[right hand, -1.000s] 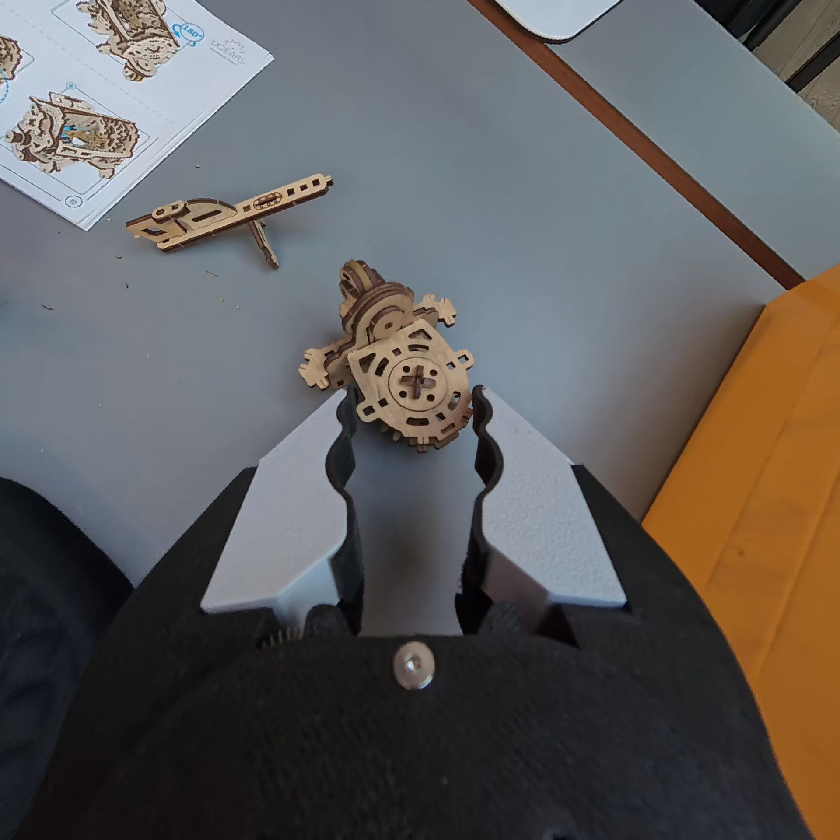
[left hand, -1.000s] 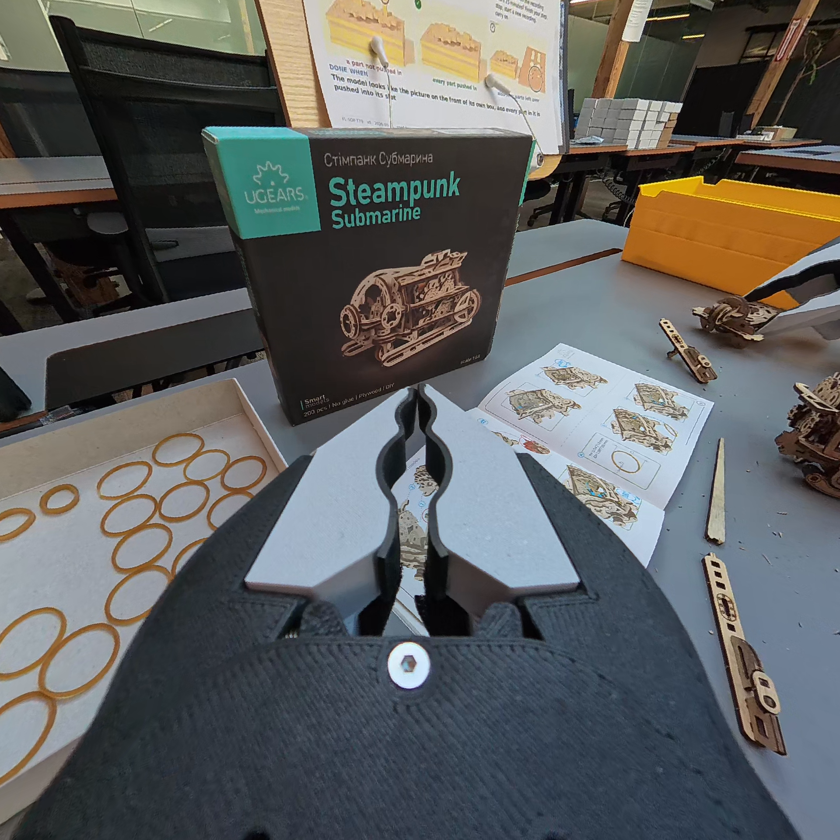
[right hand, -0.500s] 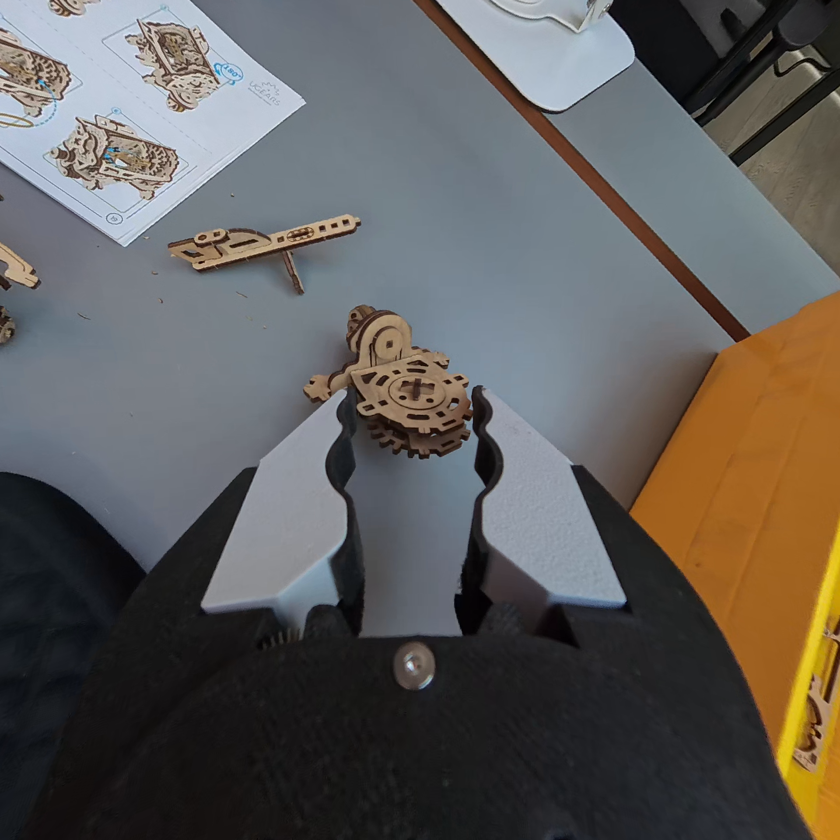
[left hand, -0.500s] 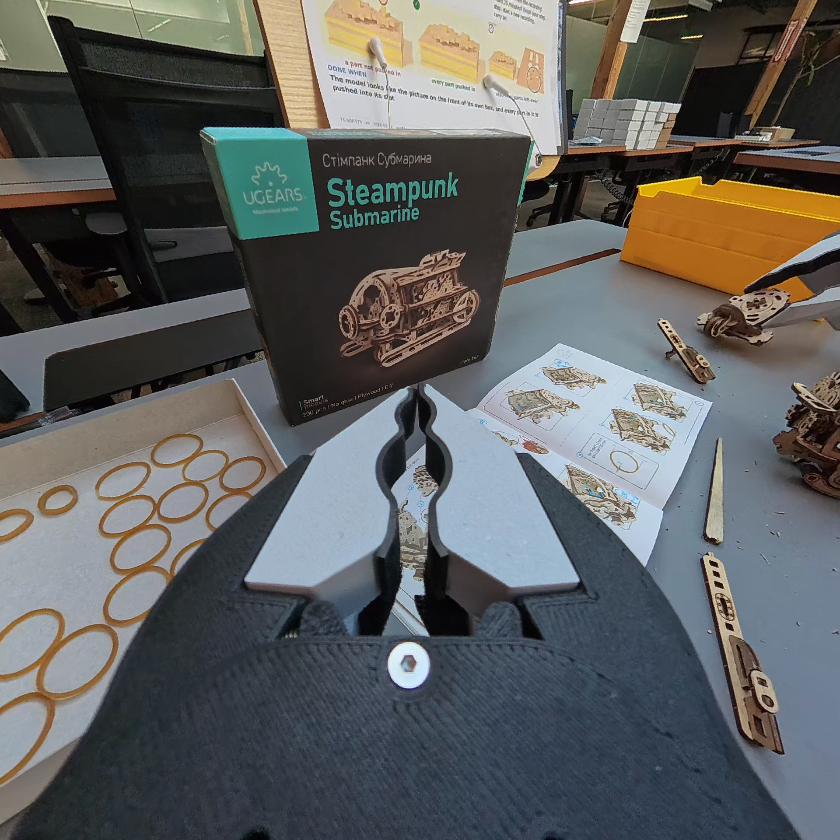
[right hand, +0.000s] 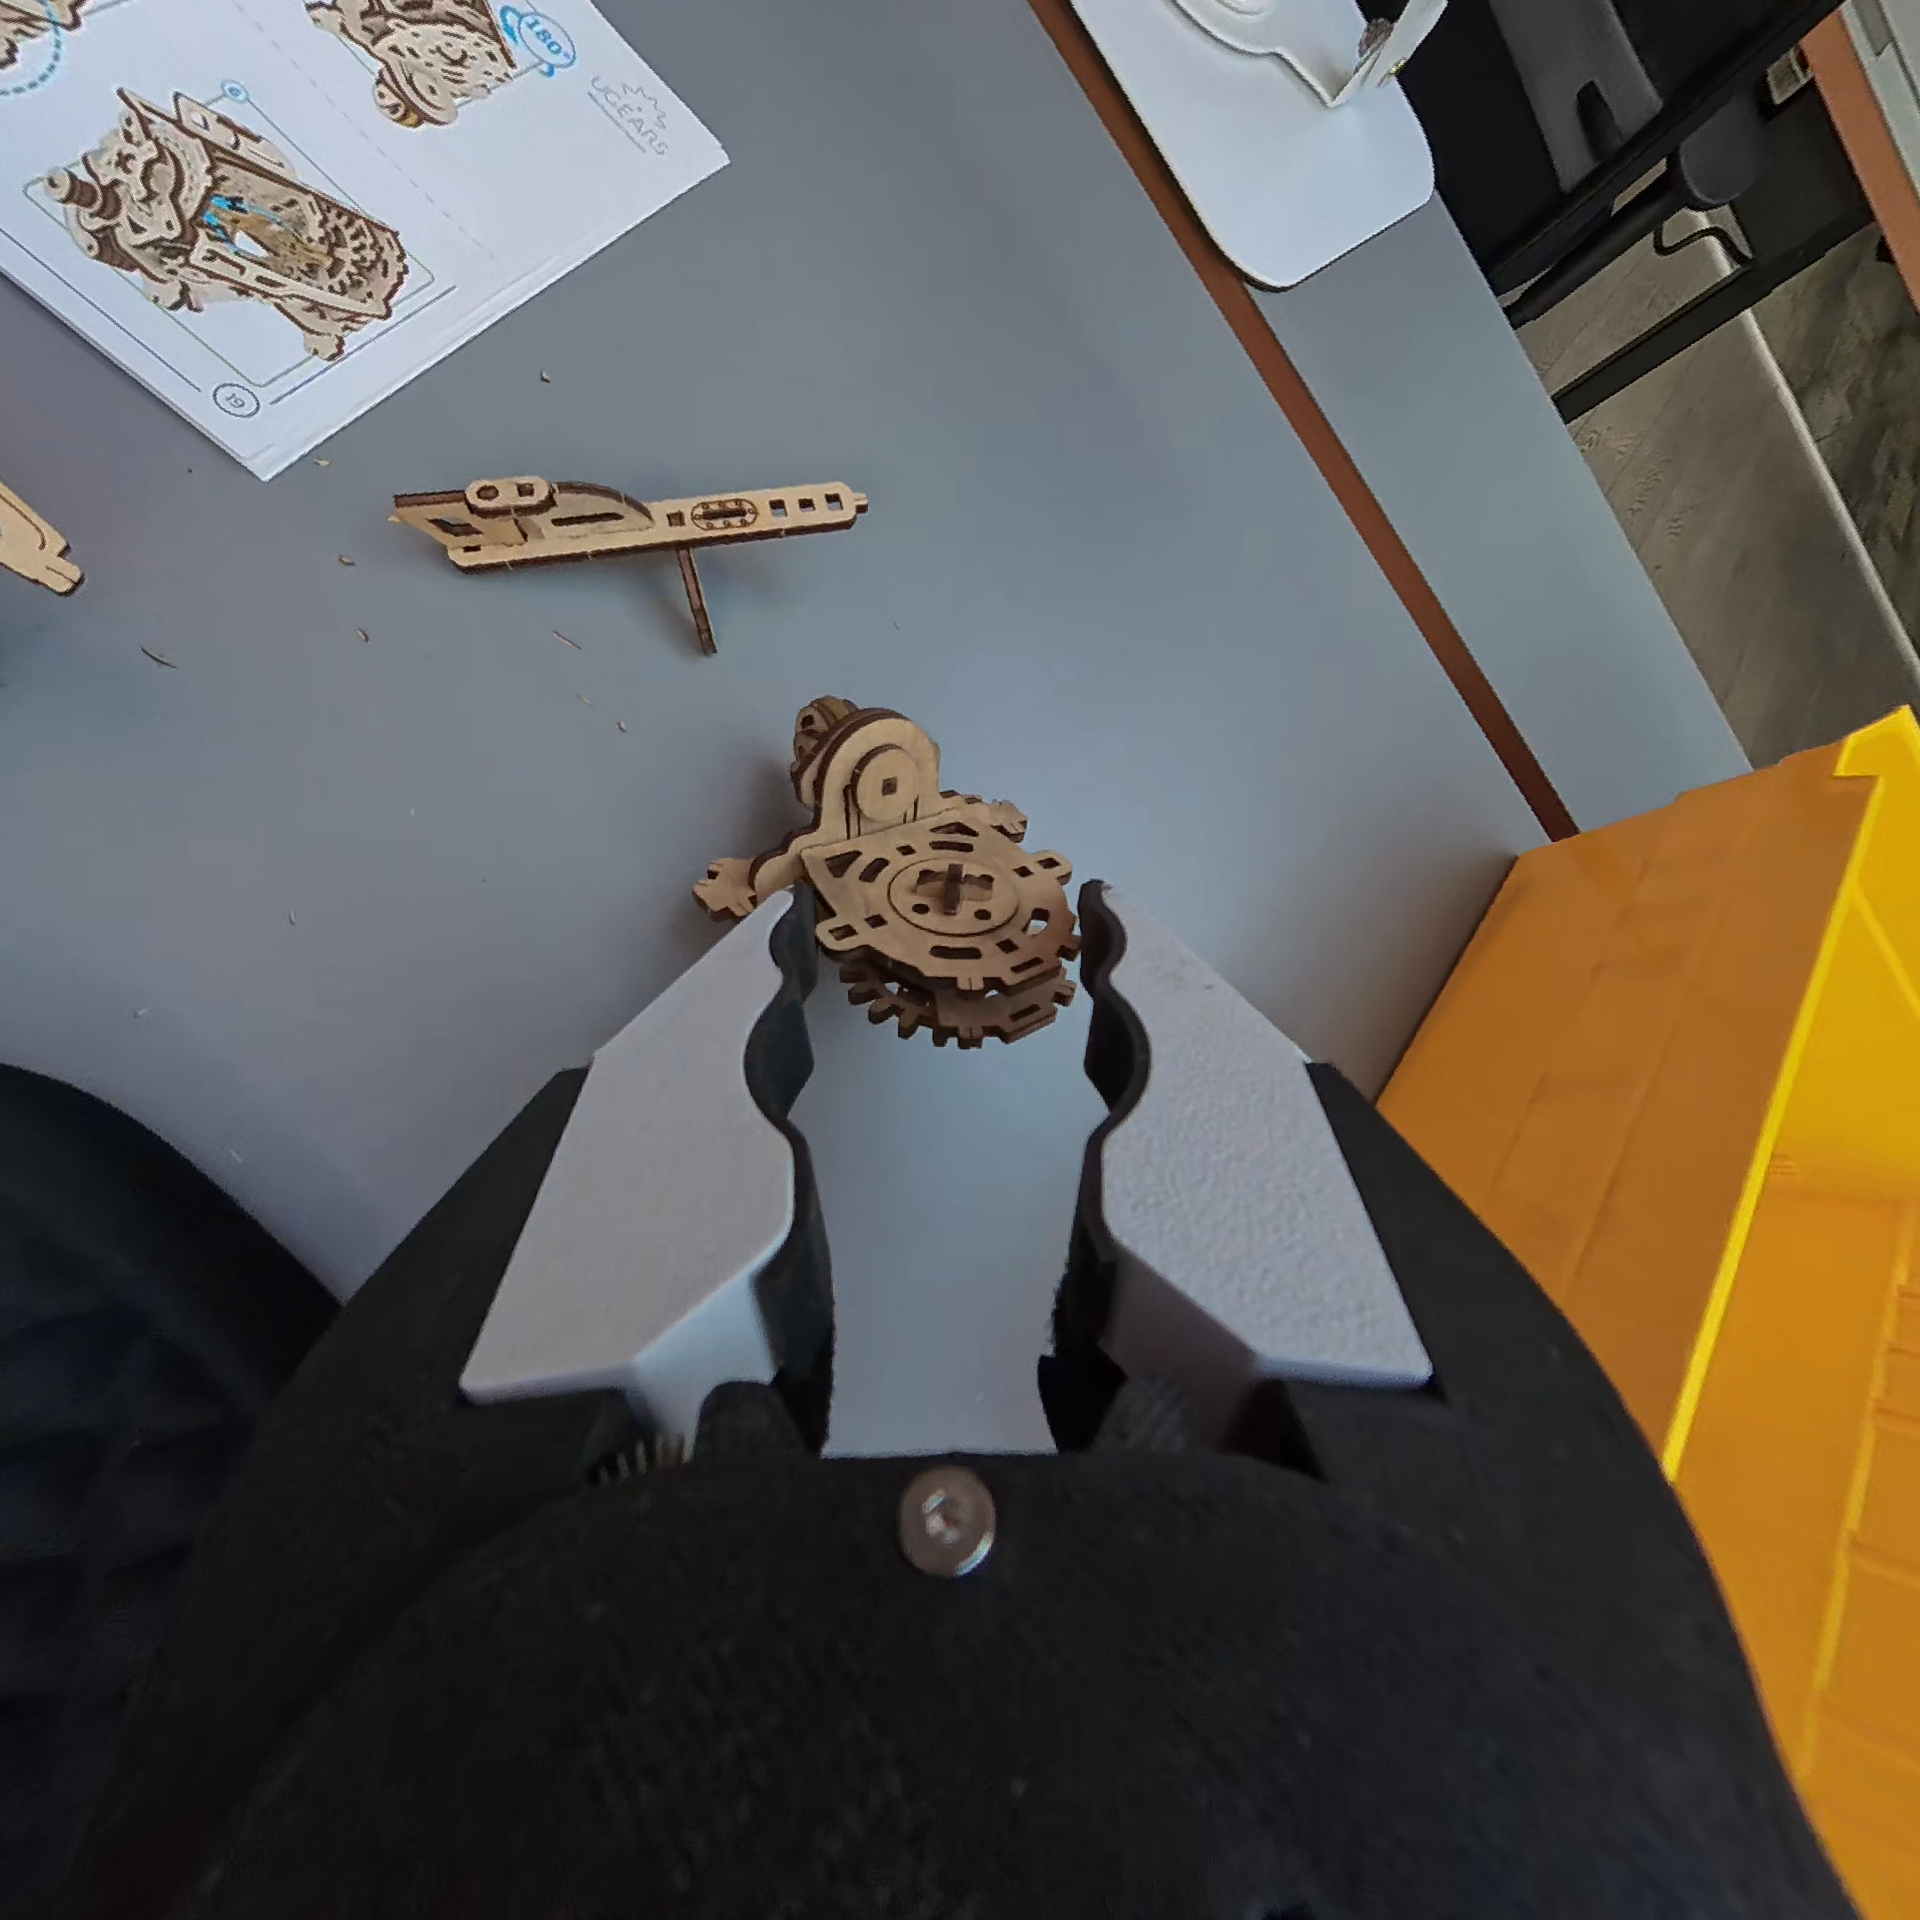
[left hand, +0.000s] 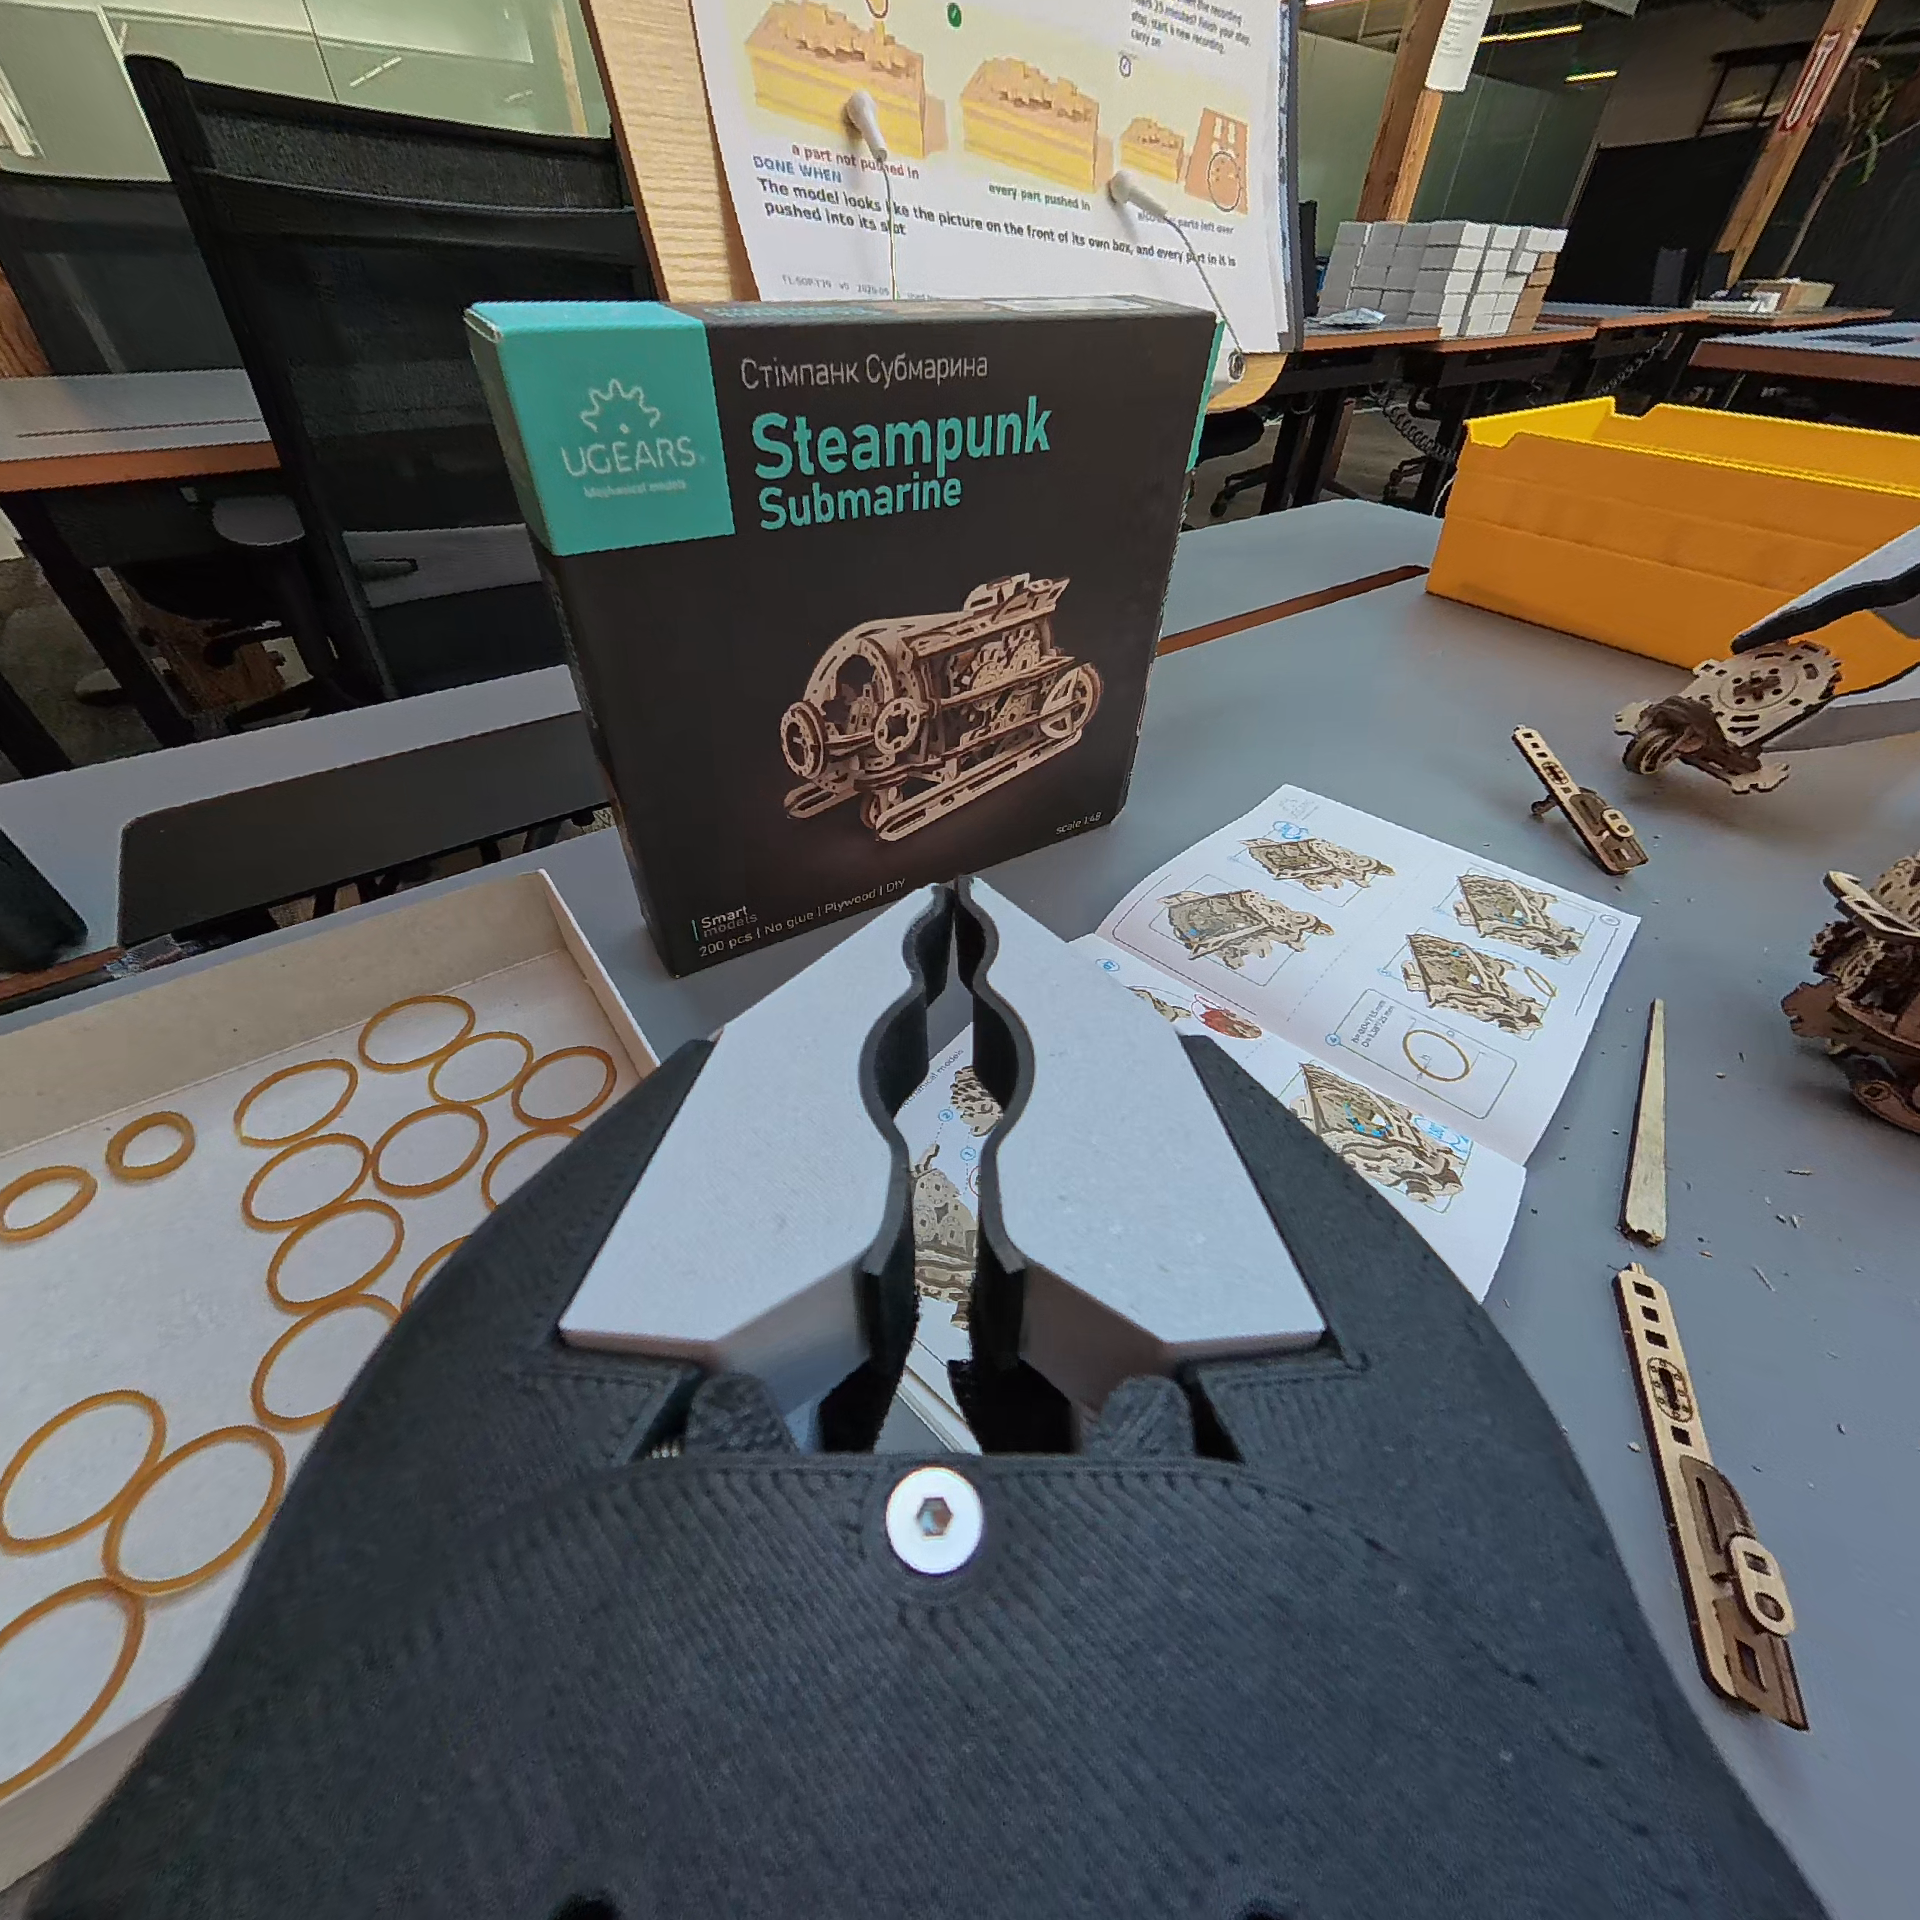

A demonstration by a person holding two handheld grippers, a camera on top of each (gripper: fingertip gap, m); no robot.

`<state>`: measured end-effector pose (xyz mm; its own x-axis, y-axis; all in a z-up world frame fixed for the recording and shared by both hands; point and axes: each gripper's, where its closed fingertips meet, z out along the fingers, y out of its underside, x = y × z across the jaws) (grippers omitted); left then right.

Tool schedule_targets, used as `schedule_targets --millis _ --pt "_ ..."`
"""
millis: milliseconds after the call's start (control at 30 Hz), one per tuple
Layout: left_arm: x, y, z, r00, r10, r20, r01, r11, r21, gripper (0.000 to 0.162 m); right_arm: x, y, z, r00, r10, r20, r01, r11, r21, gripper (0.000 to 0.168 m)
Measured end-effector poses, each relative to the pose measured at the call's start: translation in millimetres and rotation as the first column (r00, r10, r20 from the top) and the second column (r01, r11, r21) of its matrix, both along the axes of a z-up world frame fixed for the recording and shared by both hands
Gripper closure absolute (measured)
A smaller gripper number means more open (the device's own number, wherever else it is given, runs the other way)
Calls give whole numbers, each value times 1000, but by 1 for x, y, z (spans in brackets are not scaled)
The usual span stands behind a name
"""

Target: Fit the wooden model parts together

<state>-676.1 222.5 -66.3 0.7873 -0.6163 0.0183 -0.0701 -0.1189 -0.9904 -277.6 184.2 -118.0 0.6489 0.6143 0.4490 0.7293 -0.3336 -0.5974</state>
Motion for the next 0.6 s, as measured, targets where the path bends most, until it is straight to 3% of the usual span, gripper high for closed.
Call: schedule_targets --millis 600 --pt "-1 1 0 1000 2 11 -2 1000 -7 162 3 6 8 983 -62 -170 60 998 -15 118"
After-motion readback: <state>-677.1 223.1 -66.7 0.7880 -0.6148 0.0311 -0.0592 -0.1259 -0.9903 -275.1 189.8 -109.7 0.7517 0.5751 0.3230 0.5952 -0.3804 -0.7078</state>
